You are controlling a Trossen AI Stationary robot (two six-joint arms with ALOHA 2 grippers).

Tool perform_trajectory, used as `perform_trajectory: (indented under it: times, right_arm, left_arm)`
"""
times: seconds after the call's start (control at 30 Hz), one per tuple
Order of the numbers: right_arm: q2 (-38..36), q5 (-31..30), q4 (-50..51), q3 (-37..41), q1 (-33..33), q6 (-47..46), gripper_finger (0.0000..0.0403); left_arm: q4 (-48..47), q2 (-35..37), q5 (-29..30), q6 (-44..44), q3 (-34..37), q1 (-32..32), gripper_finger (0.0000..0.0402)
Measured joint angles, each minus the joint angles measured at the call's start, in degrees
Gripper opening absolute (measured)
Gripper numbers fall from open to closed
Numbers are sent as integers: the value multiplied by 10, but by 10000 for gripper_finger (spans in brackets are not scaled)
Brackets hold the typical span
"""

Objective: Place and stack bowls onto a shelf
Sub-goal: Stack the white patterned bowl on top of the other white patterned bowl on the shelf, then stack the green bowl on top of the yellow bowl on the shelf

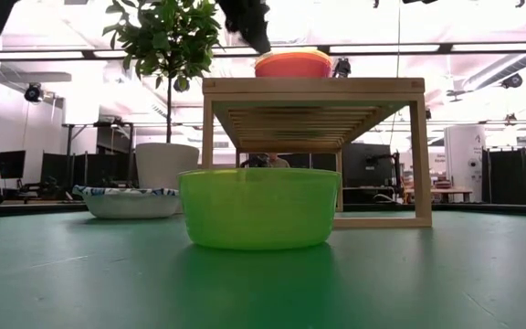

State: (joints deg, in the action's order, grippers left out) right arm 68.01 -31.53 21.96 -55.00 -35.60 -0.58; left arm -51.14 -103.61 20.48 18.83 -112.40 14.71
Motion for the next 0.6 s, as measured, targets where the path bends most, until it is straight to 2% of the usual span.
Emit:
perform_trajectory:
  times: [0.33, 0.6]
  right_arm:
    - [0, 0, -1, 0, 0, 1, 9]
    - [0, 0, -5, 0, 1, -1, 9]
  left_arm:
    - [22, -3, -9, -18, 80, 25, 1]
    - [20, 1, -24, -58, 82, 17, 1]
